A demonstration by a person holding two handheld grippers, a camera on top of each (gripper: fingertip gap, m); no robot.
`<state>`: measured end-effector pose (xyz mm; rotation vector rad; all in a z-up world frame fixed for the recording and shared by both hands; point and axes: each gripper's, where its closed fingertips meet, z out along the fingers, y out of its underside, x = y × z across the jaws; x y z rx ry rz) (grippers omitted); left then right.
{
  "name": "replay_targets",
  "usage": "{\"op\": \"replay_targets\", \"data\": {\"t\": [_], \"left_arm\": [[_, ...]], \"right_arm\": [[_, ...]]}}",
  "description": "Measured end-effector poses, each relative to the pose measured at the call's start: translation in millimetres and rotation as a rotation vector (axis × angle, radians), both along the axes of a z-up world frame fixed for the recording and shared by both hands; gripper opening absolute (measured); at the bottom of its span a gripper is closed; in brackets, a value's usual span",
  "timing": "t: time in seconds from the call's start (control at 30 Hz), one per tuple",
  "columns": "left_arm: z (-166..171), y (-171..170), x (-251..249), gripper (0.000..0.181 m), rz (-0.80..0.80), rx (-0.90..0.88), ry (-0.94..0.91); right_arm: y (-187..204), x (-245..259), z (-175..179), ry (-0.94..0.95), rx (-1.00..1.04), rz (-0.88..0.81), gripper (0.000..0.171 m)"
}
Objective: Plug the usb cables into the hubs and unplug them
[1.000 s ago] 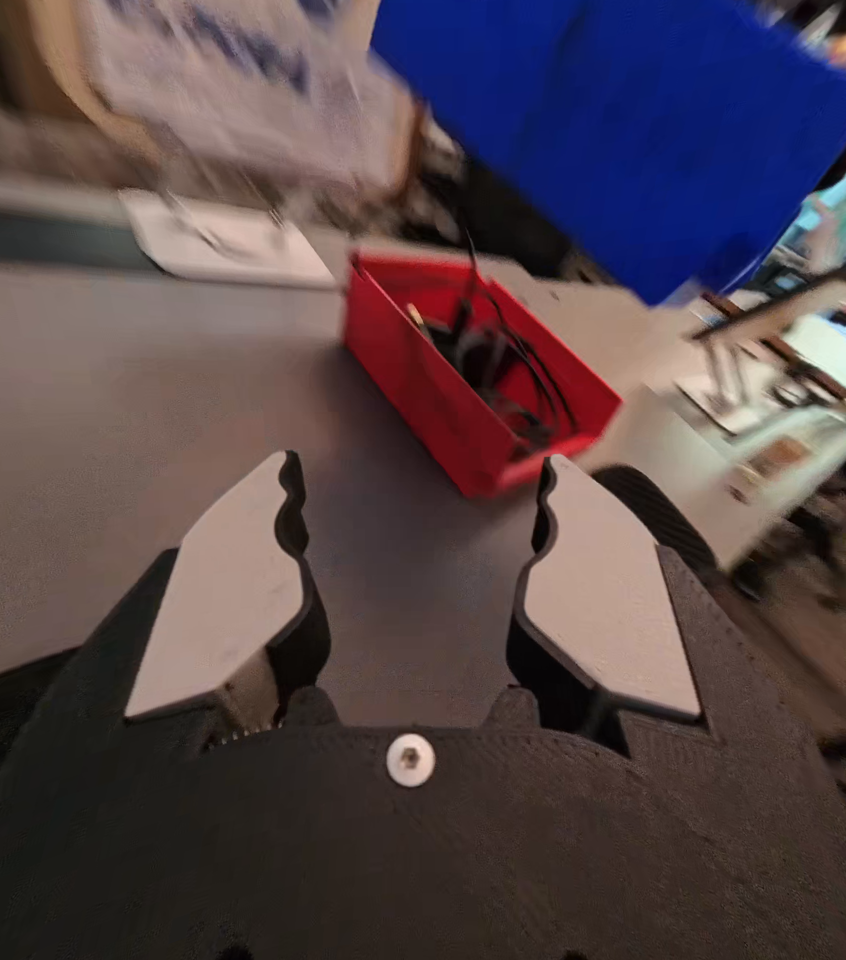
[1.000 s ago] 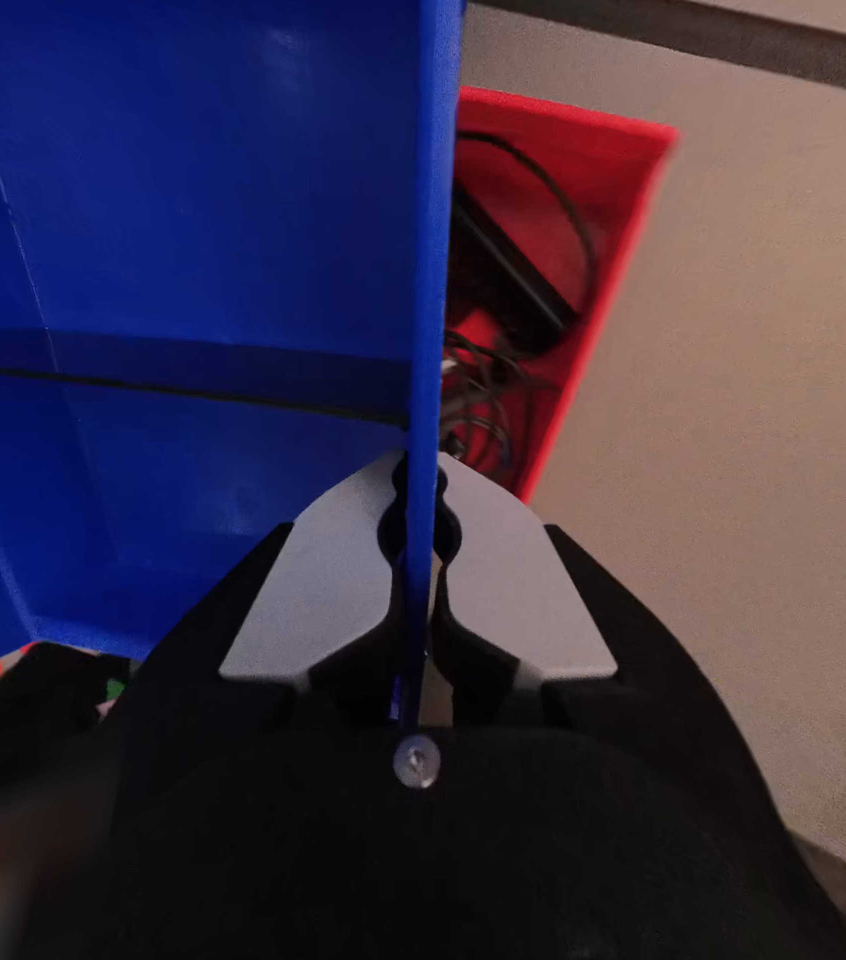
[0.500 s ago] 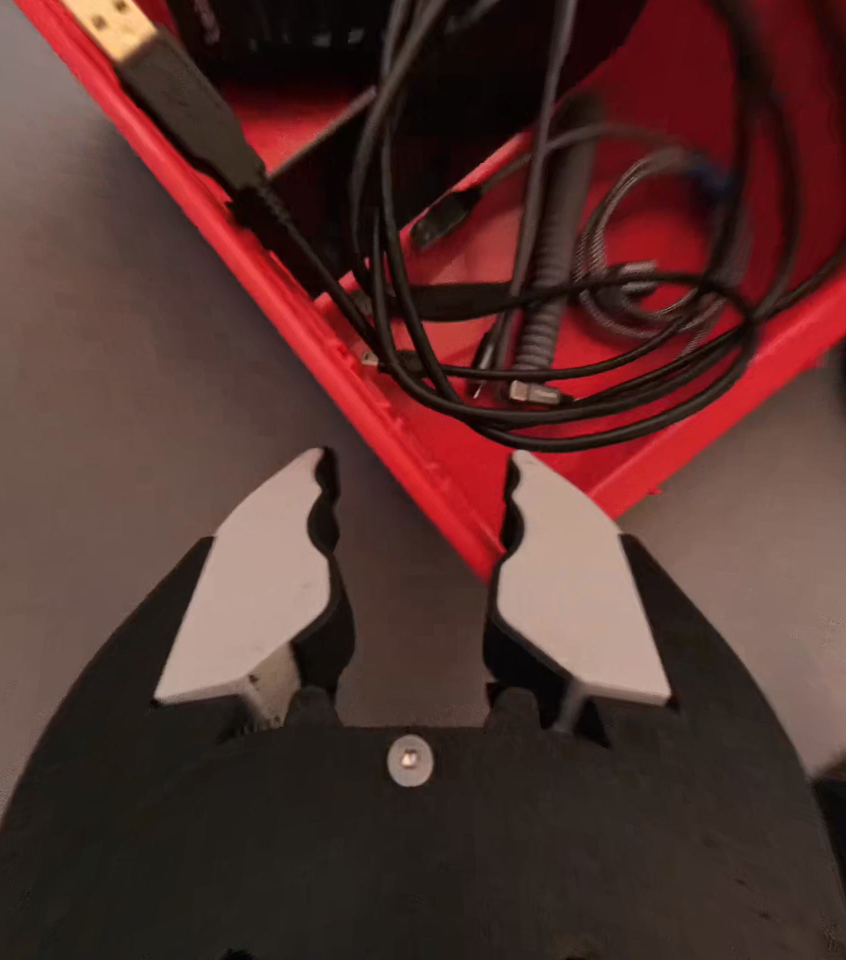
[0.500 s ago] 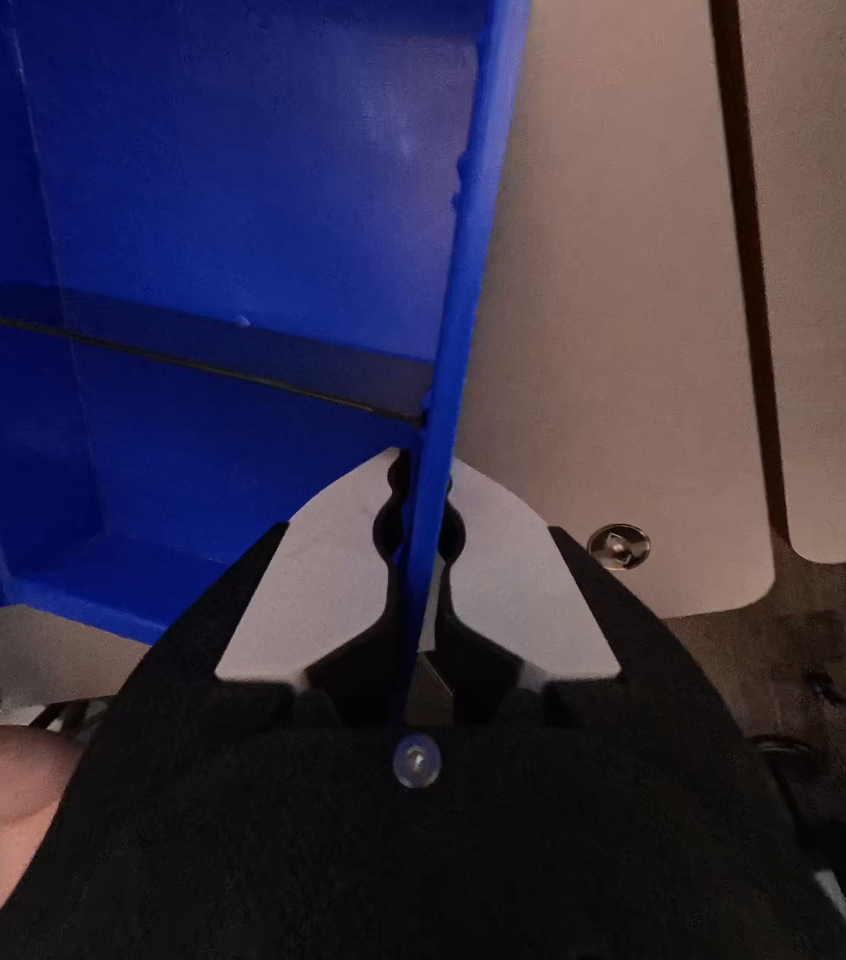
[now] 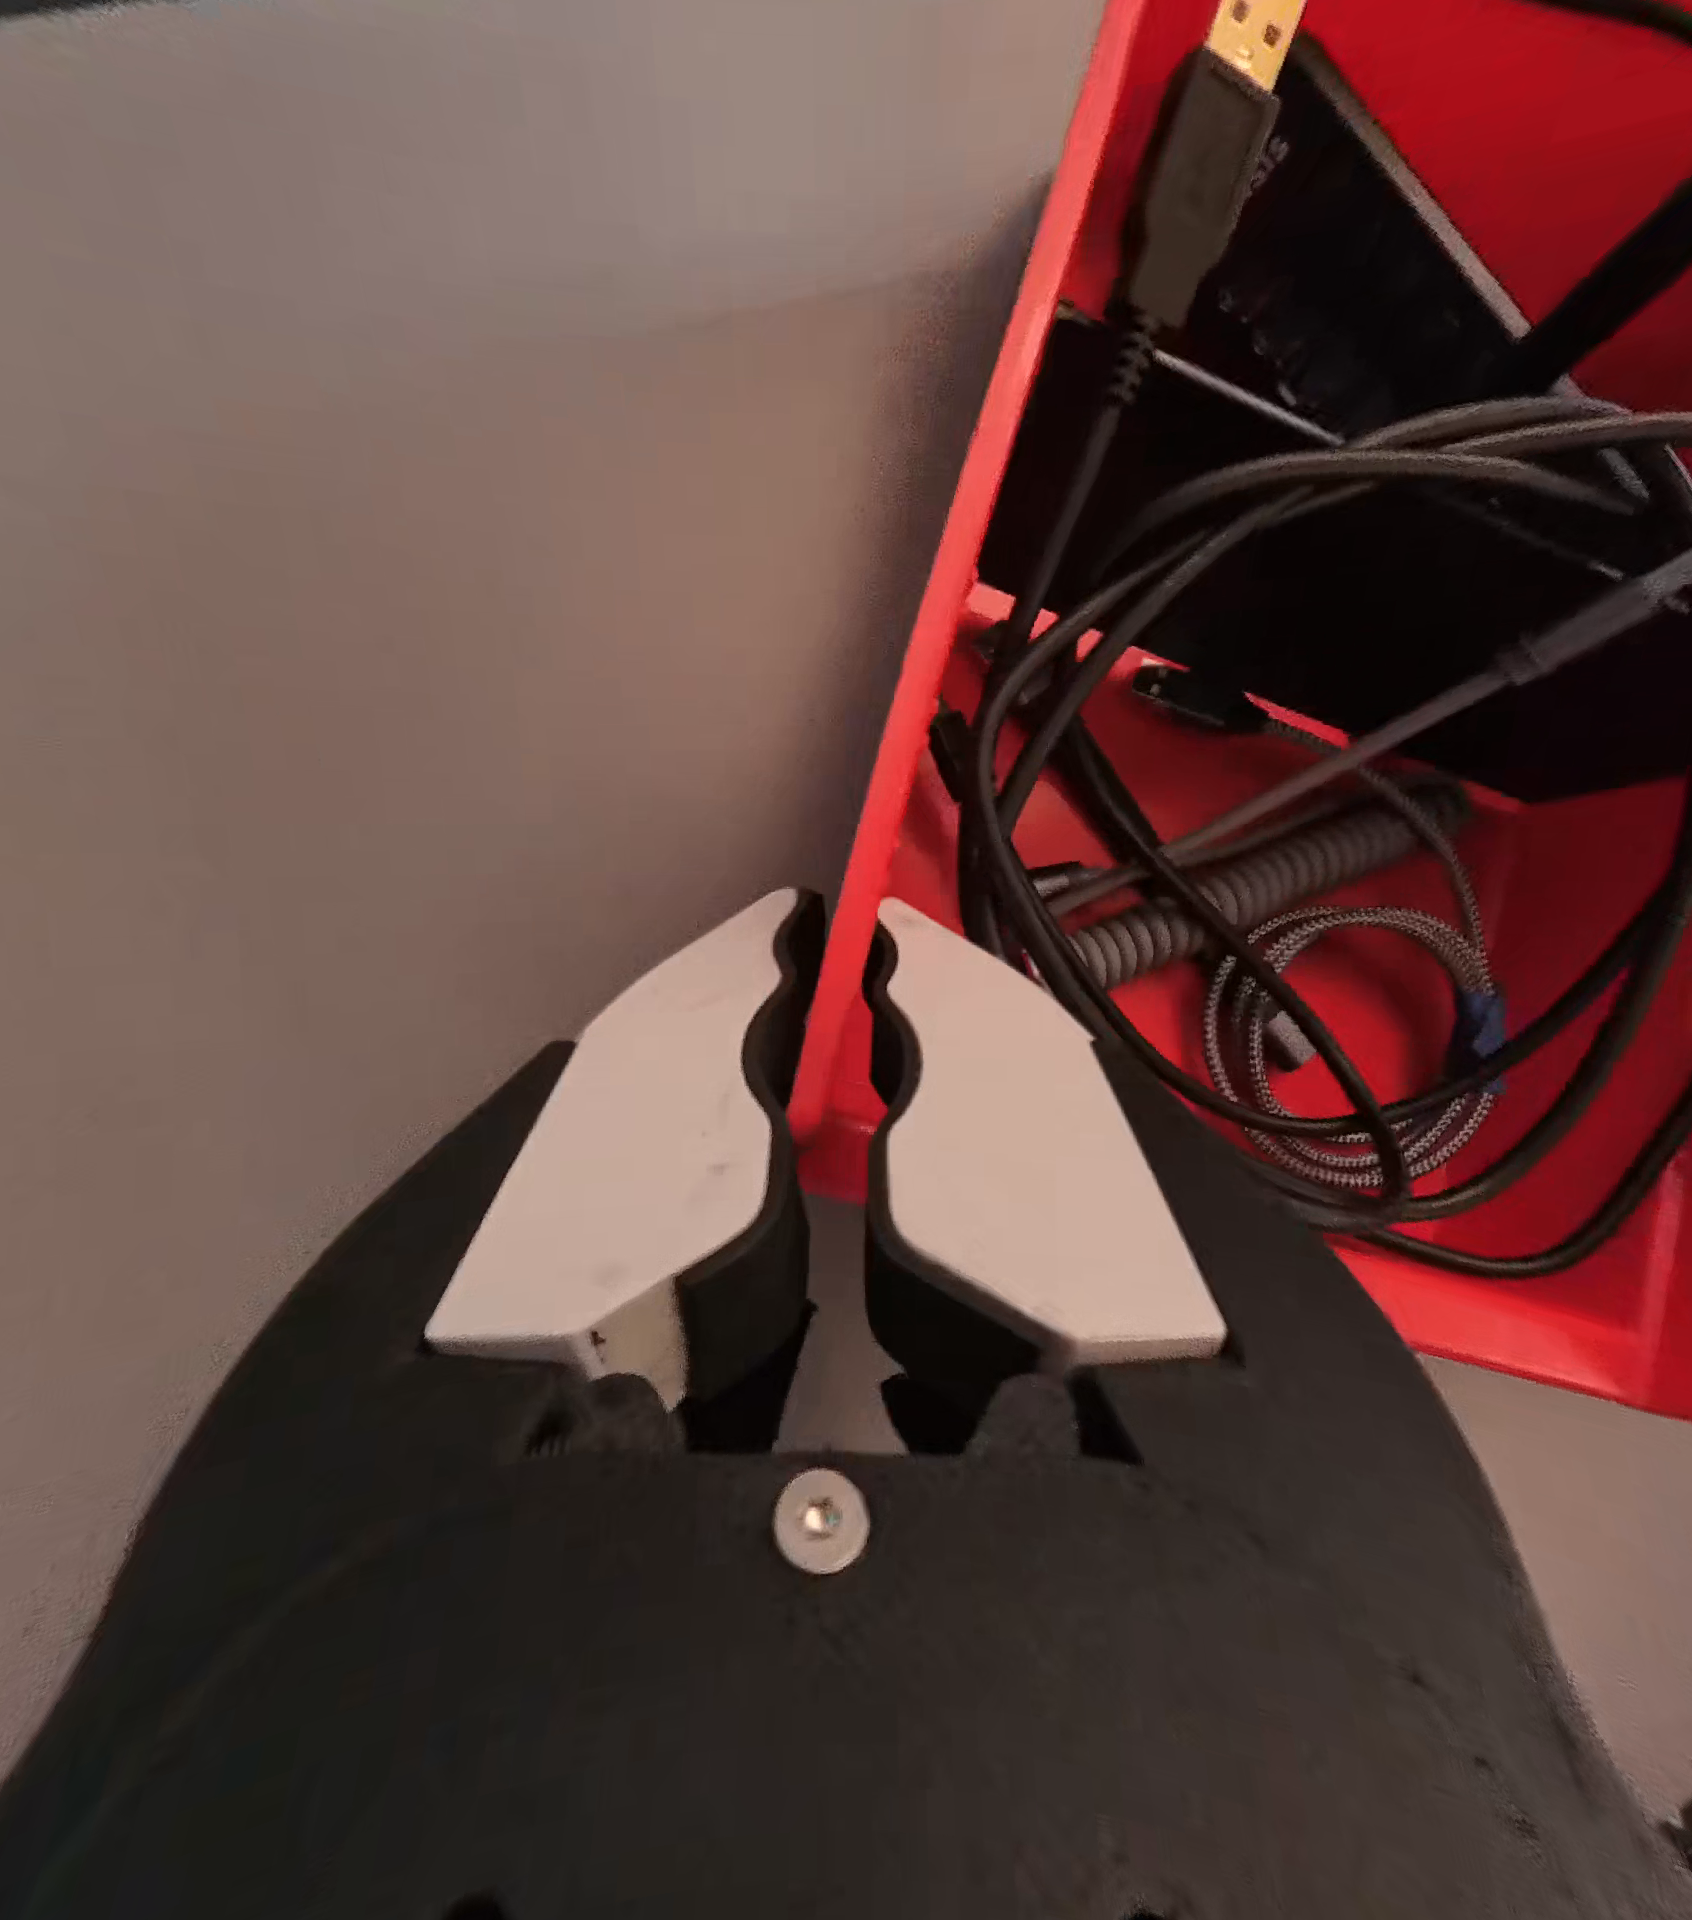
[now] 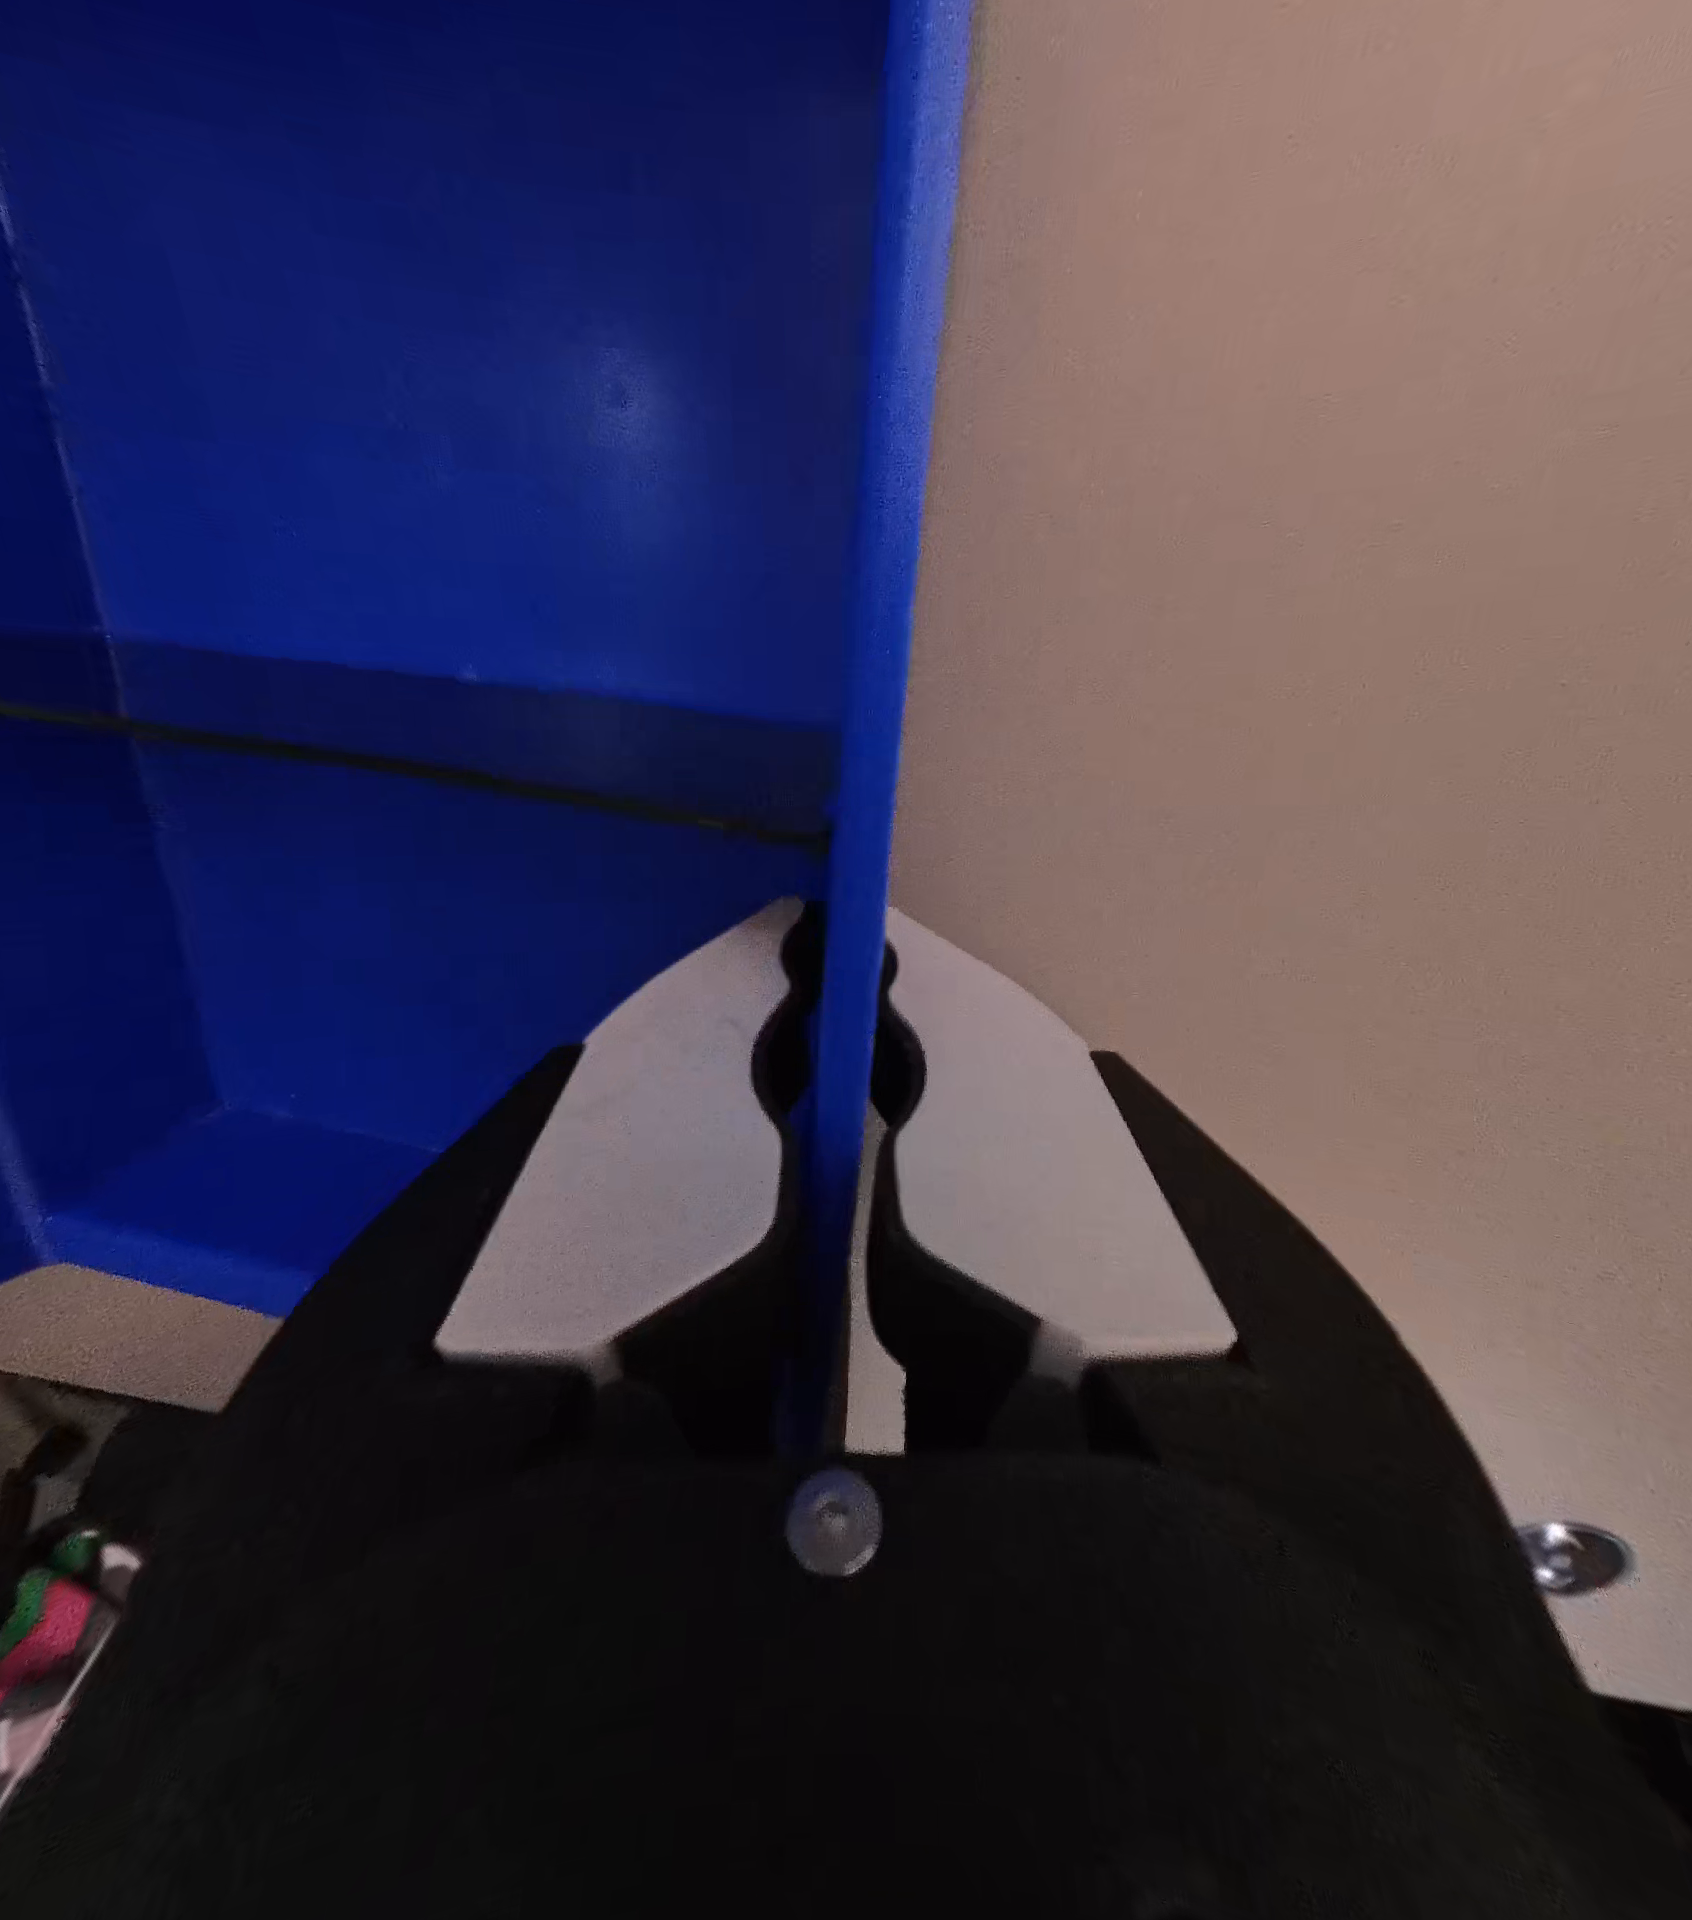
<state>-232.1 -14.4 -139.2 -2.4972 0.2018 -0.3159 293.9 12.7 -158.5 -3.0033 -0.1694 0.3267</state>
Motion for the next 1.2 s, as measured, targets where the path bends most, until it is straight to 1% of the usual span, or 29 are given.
{"op": "replay_targets", "data": {"t": [0.03,0.1,0.17,0.27,0.33,0.43,0.5,0.57,0.8,0.93,1.03,1.2], "left_arm": [[0,-4,-21,0.007,0.029,0.004,0.0],[2,-15,-64,0.007,0.108,0.012,0.022],[2,-30,-104,0.007,0.191,0.011,0.014],[3,-54,-155,0.005,0.306,0.032,-0.001],[3,-71,-184,0.004,0.38,0.051,0.026],[4,-92,-211,0.003,0.426,0.067,0.094],[3,-97,-218,0.002,0.419,0.075,0.11],[4,-98,-219,0.003,0.424,0.081,0.083],[4,-97,-225,0.003,0.422,0.089,0.12],[4,-94,-235,0.003,0.439,0.089,0.086],[4,-94,-235,0.002,0.436,0.085,0.114],[4,-93,-236,0.003,0.444,0.095,0.097]], "right_arm": [[3,-6,-1,-0.006,-0.004,0.022,0.008],[8,-14,-3,0.001,-0.012,0.03,0.007],[16,-9,-5,-0.017,-0.003,0.005,0.008],[23,12,-9,-0.017,0.002,-0.047,0.007],[22,29,-10,0.002,-0.012,-0.078,0.008],[24,56,-10,0.002,-0.01,-0.147,0.007],[25,64,-10,0.01,-0.005,-0.165,0.007],[28,67,-10,0.005,0.001,-0.189,0.007],[33,69,-10,-0.002,0.007,-0.146,0.006],[35,71,-10,-0.003,0.014,-0.11,0.006],[36,73,-10,-0.008,0.02,-0.085,0.006],[37,73,-11,-0.016,0.023,-0.059,0.007]]}}
